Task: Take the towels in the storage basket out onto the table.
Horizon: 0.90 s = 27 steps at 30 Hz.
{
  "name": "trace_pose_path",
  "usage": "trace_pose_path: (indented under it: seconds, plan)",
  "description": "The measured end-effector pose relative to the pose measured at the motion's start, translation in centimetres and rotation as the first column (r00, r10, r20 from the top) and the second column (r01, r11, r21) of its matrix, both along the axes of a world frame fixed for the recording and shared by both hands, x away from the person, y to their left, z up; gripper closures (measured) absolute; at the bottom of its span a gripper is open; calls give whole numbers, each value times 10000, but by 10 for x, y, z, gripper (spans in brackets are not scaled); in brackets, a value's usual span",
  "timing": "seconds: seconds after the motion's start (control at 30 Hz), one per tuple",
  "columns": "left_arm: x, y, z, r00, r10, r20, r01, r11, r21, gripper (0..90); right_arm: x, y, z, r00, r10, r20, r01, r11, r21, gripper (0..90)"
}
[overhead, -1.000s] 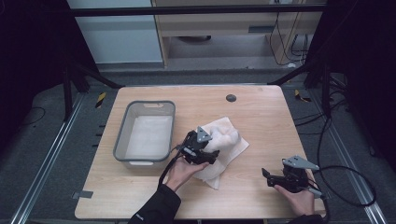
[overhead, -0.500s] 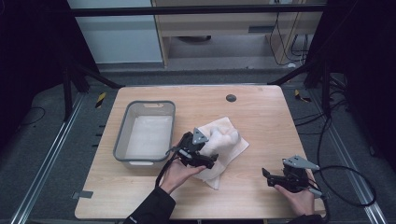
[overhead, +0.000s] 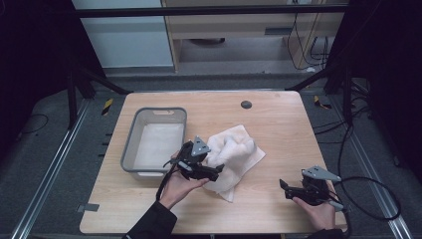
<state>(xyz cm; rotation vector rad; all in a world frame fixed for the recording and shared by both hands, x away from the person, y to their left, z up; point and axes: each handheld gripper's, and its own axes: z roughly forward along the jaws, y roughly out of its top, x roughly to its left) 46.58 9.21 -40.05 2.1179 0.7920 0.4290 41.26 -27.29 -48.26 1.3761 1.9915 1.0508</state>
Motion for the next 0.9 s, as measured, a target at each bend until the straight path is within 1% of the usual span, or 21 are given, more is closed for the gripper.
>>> trace_pose_path:
  seconds: [0.07,0.17,0.33,0.47,0.5,0.57,0.6,0.7,0.77,0.9]
  plan:
    - [-2,4,1,9999,33,126,-34,10000,19,137,0,0,0,10000,-1,1,1,10000,5,98]
    - [-5,11,2,9998,77,185,-77,10000,44,139,0,0,0,10000,4,11,-4,10000,26,97]
    - [-11,24,0,9993,215,316,-211,9997,-133,149,-1,0,1,10000,-26,-40,26,9999,123,95]
    - [-15,38,-2,9982,372,477,-365,9992,-147,154,-1,0,1,10000,-29,-16,29,10000,86,94]
    - [-17,45,-4,9971,542,525,-529,9983,-255,156,-1,0,1,10000,-21,26,21,10000,37,94]
    - [-18,52,-5,9964,665,523,-648,9973,-342,160,-1,0,0,10000,-35,23,35,10000,28,94]
    - [-19,58,-6,9950,810,580,-788,9961,-396,161,-2,0,1,10000,-53,-43,53,9999,105,94]
    - [-21,69,-7,9927,1034,622,-1000,9934,-553,168,-2,0,1,10000,-69,-58,69,9999,97,93]
    - [-23,77,-7,9912,1168,630,-1133,9920,-555,171,-2,0,1,10000,-74,-59,74,9999,80,93]
    - [-28,93,-9,9868,1487,639,-1436,9865,-788,172,-2,0,1,9999,-88,-71,89,9999,55,92]
